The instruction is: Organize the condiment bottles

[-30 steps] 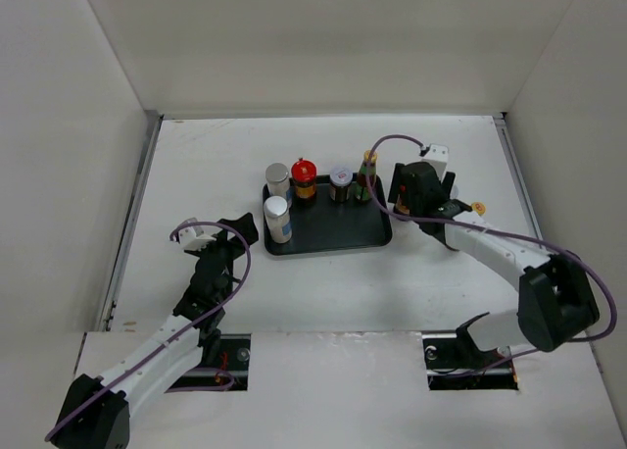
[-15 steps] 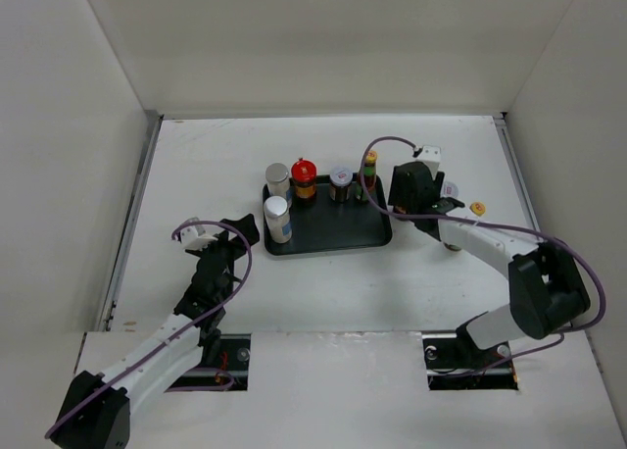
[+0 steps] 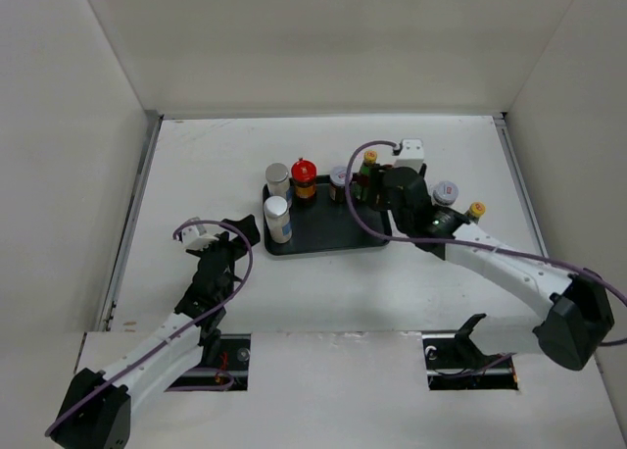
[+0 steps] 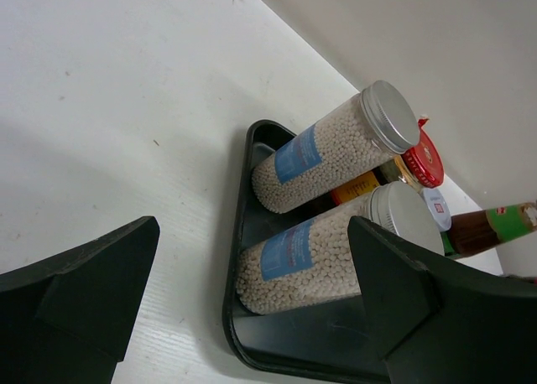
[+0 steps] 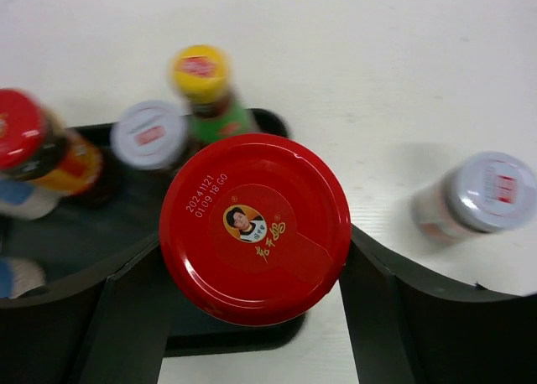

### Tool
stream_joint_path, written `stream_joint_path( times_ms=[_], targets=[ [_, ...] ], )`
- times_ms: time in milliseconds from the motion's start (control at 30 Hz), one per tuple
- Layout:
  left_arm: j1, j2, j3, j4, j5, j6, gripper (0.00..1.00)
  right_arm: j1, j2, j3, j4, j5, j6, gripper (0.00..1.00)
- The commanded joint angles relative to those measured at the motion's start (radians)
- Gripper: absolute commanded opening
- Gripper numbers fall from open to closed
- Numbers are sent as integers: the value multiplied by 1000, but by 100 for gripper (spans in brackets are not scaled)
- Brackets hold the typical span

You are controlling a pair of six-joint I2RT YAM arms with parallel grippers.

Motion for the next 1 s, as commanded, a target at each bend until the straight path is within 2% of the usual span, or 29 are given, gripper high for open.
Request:
stream_joint_path(
  times_ms=[0,133,333,633,800,967],
  targets=[
    [2,-4,-32,49,4,-3,100,92,83,103,197,-29,25,54],
    [2,-17,-36,49,4,-1,100,164,237,187,281,-66,10,54],
    [-1,-25,-33,41,4,0,100,229,412,307,301,-89,7,53],
    [-1,-34,-36,38,4,0,100,290,537,376,295,-90,19,58],
    [-1,-44,-38,35,4,0,100,296,564,373,286,-87,45,71],
    [2,-39,-36,29,4,-3,100,296,510,336,260,-83,67,92]
  ],
)
